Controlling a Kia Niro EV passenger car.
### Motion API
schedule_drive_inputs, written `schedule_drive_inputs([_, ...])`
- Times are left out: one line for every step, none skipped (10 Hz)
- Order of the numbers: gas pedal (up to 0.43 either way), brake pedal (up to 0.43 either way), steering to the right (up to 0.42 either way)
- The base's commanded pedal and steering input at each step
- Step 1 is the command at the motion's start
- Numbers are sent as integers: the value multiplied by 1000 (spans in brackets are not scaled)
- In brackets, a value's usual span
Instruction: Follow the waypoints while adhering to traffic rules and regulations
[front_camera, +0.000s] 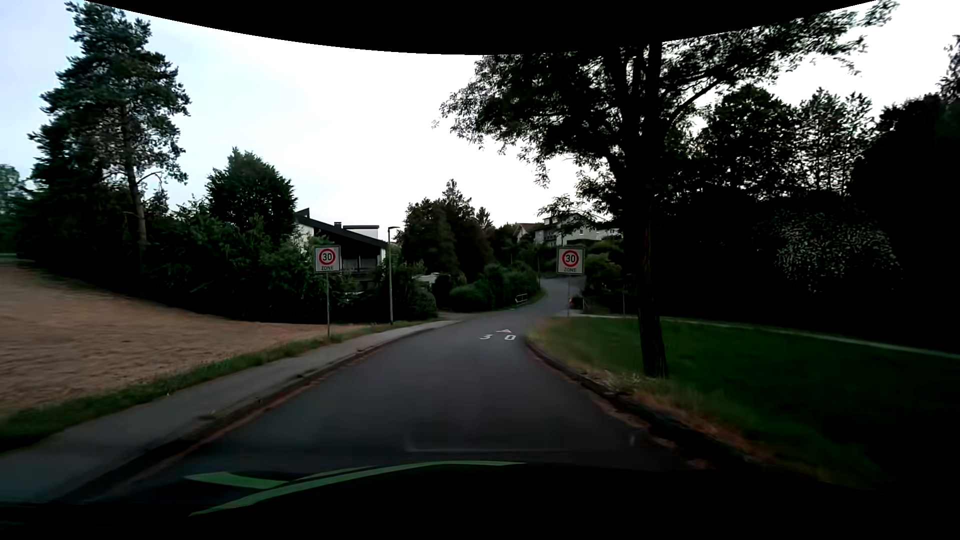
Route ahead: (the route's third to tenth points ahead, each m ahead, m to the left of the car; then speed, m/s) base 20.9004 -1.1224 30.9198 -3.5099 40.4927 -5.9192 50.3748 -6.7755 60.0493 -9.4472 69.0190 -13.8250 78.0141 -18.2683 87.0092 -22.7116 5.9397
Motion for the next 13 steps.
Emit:
schedule_drive_inputs([47, 0, -46])
schedule_drive_inputs([47, 0, -41])
schedule_drive_inputs([47, 0, -30])
schedule_drive_inputs([47, 0, -21])
schedule_drive_inputs([47, 0, -16])
schedule_drive_inputs([47, 0, -13])
schedule_drive_inputs([47, 0, -11])
schedule_drive_inputs([47, 0, -7])
schedule_drive_inputs([47, 0, -2])
schedule_drive_inputs([47, 0, 5])
schedule_drive_inputs([47, 0, 10])
schedule_drive_inputs([47, 0, 14])
schedule_drive_inputs([47, 0, 19])
